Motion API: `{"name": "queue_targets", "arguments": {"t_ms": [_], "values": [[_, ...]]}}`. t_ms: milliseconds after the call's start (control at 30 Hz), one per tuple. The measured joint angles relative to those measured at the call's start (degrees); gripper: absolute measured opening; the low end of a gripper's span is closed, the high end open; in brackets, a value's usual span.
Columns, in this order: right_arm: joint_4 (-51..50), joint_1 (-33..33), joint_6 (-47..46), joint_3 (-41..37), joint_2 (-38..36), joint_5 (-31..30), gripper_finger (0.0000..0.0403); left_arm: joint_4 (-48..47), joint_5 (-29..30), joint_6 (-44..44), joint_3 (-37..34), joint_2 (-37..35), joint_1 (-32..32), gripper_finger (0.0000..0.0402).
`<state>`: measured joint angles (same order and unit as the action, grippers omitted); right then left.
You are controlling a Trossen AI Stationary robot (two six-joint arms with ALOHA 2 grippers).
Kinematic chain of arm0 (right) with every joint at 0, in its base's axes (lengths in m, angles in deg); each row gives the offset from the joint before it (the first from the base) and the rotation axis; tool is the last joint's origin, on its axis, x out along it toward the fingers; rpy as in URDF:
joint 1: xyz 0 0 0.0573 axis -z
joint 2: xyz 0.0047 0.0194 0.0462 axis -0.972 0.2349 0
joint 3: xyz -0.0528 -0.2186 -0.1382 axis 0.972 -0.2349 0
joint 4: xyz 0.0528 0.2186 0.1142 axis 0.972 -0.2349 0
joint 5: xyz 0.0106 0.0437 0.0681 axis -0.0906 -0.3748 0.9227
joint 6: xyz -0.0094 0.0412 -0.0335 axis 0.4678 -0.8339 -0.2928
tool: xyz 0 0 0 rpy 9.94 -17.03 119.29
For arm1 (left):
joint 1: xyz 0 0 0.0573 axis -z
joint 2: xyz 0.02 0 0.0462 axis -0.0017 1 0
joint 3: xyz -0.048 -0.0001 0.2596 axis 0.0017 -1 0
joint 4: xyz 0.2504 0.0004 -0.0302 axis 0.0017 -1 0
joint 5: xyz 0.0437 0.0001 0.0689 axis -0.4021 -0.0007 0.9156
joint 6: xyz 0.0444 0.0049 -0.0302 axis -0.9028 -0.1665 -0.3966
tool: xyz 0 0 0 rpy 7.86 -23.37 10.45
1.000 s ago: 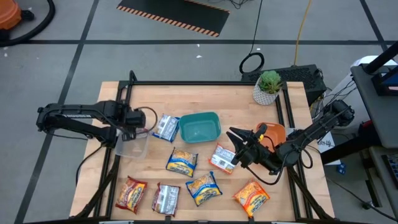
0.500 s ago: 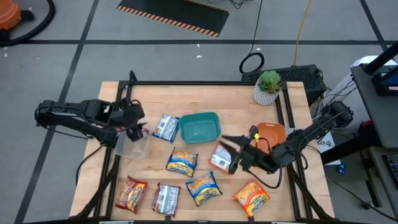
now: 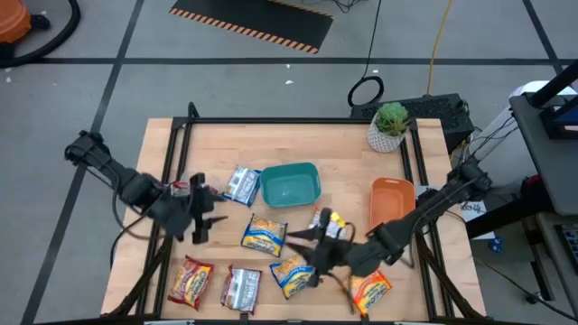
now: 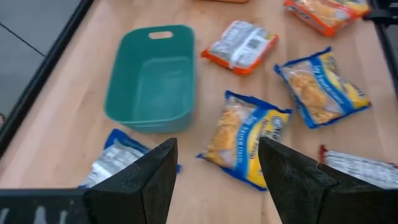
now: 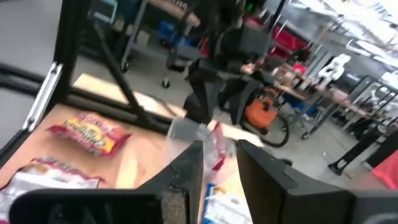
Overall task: Sort Maruchan noodles
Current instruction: Put the right red noodle pack into the transparent bin
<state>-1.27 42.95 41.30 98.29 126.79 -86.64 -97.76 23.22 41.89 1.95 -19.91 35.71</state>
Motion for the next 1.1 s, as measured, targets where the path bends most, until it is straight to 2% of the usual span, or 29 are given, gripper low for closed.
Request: {"name": "queue_targets", "arguments": {"t_ms": [100,233,533,767,1100], "values": [[-4.08,0.06,-2.41,3.92,3.73,2.13,0.0095,0.03,1.43,2.32,-0.02,2.14,4.18,0.023],[-7.55,0.87,-7.57,8.68,8.31,9.07,0.0095,0.06,1.58,5.35,-0.02,4.11,7.91,0.023],[-10.76,2.78,-17.64,13.44,15.69,22.14,0.0095,0.32,2.97,12.27,-0.04,6.06,11.89,0.023],[-11.16,3.91,-24.05,13.47,18.84,28.16,0.0095,0.73,3.57,15.27,-0.04,7.25,13.45,0.023],[-11.87,5.32,-27.98,13.47,23.41,32.0,0.0095,1.5,6.0,15.68,-0.04,7.61,13.64,0.023]]}}
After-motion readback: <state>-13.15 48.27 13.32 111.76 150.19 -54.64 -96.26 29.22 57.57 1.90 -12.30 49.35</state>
